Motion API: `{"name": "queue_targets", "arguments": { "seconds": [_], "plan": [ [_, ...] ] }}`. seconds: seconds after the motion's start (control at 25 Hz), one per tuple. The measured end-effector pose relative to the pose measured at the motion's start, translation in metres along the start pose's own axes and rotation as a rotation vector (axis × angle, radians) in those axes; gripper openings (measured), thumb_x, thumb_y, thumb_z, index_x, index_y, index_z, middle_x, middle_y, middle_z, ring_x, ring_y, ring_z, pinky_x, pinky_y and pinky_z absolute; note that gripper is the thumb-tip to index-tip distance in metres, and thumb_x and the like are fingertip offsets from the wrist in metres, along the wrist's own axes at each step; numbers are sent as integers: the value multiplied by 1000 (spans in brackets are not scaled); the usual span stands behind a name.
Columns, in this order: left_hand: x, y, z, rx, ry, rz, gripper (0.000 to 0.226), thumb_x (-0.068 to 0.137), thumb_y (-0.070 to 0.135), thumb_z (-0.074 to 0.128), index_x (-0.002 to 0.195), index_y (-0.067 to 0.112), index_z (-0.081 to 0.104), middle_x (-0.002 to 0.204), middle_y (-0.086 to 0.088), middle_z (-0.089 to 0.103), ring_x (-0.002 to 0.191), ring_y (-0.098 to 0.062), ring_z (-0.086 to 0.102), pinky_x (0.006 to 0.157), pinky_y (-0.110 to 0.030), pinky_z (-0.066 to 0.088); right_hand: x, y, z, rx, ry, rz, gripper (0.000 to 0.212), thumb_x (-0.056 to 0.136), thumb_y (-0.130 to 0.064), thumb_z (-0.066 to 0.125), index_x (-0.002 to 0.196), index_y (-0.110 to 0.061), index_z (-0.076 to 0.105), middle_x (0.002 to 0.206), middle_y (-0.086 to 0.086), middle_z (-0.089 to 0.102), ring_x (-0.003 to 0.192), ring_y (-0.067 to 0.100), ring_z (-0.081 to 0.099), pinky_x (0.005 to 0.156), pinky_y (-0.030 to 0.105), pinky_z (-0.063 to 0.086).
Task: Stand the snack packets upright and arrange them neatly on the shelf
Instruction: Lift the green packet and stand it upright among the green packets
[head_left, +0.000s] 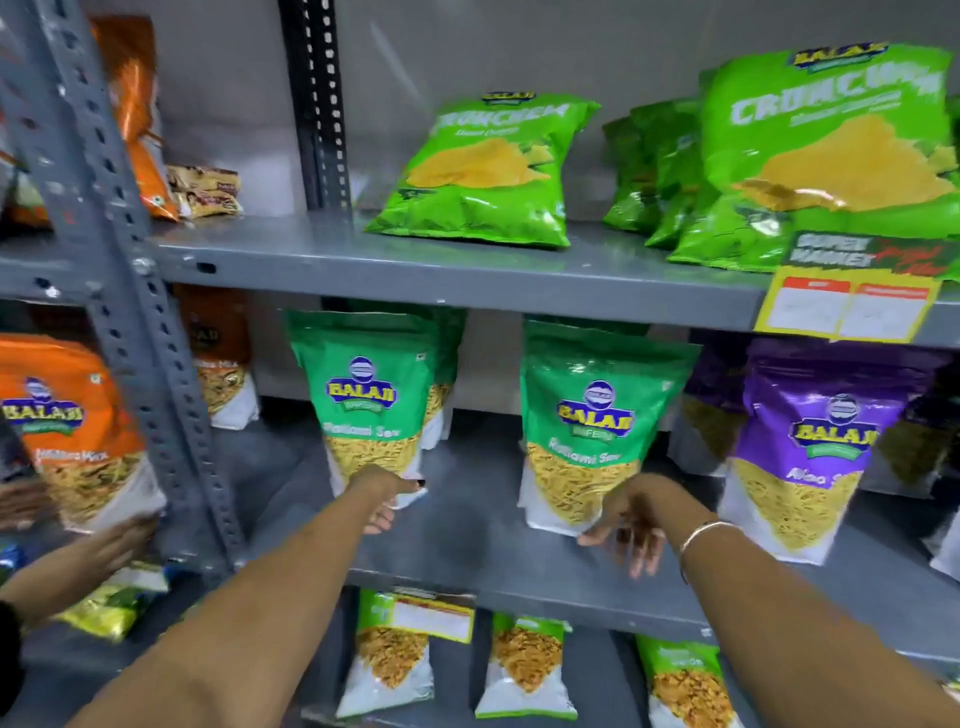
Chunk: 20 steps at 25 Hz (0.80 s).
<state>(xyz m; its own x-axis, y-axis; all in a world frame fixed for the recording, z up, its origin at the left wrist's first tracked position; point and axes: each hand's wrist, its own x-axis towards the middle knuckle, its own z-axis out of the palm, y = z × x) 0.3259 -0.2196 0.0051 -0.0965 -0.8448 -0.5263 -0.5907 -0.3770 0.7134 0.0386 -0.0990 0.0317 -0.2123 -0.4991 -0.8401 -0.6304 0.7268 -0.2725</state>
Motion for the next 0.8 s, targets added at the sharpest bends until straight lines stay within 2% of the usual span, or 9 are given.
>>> {"name": "queue_targets", "arguments": {
  "seconds": [0.08, 0.16, 0.24, 0.28, 0.32, 0.4, 0.52, 0.64, 0.8],
  "plan": [
    [18, -22, -40, -28, 21, -27, 48, 79, 38, 67, 101, -1, 51, 93, -19, 58, 74, -26, 55, 65, -33, 45, 8, -55, 30, 24, -4, -28, 33, 84, -39, 59, 72, -9, 54, 67, 13, 60, 42, 19, 66, 53, 32, 57],
    [42, -41, -68, -17, 94, 98, 75, 77, 29, 71, 135, -2, 35, 138, -19, 45, 118, -33, 50, 93, -40, 44, 13, -110, 67, 5, 73, -130, 38, 83, -48, 56, 80, -10, 55, 70, 11, 64, 54, 14, 68, 61, 32, 55],
    [62, -52, -84, 15, 131, 286, 94, 72, 20, 76, 144, -1, 19, 153, -14, 26, 140, -27, 30, 111, -36, 29, 17, -152, 102, 107, 262, -291, 55, 82, -44, 60, 123, -9, 48, 120, 12, 59, 111, 21, 61, 89, 33, 45],
    [68, -53, -88, 13, 109, 341, 96, 70, 17, 77, 145, 1, 20, 153, -12, 27, 140, -25, 29, 112, -34, 27, 19, -169, 115, 244, 332, -378, 73, 83, -37, 63, 140, -8, 29, 145, 10, 39, 134, 23, 40, 102, 32, 37],
    [76, -54, -90, -5, 69, 384, 93, 68, 14, 79, 144, 3, 25, 150, -11, 33, 137, -23, 34, 111, -34, 30, 22, -186, 126, 410, 371, -469, 84, 81, -28, 67, 145, -8, 16, 154, 8, 24, 142, 24, 26, 109, 32, 30],
    [86, -52, -92, -50, 5, 432, 76, 63, 14, 80, 130, 6, 45, 136, -13, 53, 119, -21, 52, 105, -38, 42, 32, -208, 135, 702, 435, -626, 81, 76, -8, 72, 140, -4, 23, 150, 14, 33, 136, 27, 35, 106, 33, 34],
    [100, -59, -89, -74, 19, 426, 62, 61, 17, 80, 115, 6, 52, 118, -13, 64, 106, -27, 61, 97, -45, 49, 37, -218, 142, 837, 534, -640, 68, 71, 4, 72, 129, 1, 34, 134, 19, 50, 119, 26, 50, 96, 32, 40],
    [95, -68, -87, -67, -1, 439, 62, 59, 18, 81, 112, 7, 52, 120, -18, 65, 107, -32, 62, 95, -50, 49, 34, -210, 156, 794, 614, -621, 70, 73, -3, 73, 130, -1, 34, 136, 18, 50, 124, 30, 48, 102, 38, 41],
    [54, -79, -93, -10, -15, 463, 56, 64, 16, 80, 113, 6, 54, 117, -15, 66, 106, -30, 63, 96, -46, 49, 23, -197, 175, 679, 682, -594, 75, 72, -16, 76, 134, -7, 34, 138, 15, 49, 125, 34, 49, 104, 47, 42]
  ]
}}
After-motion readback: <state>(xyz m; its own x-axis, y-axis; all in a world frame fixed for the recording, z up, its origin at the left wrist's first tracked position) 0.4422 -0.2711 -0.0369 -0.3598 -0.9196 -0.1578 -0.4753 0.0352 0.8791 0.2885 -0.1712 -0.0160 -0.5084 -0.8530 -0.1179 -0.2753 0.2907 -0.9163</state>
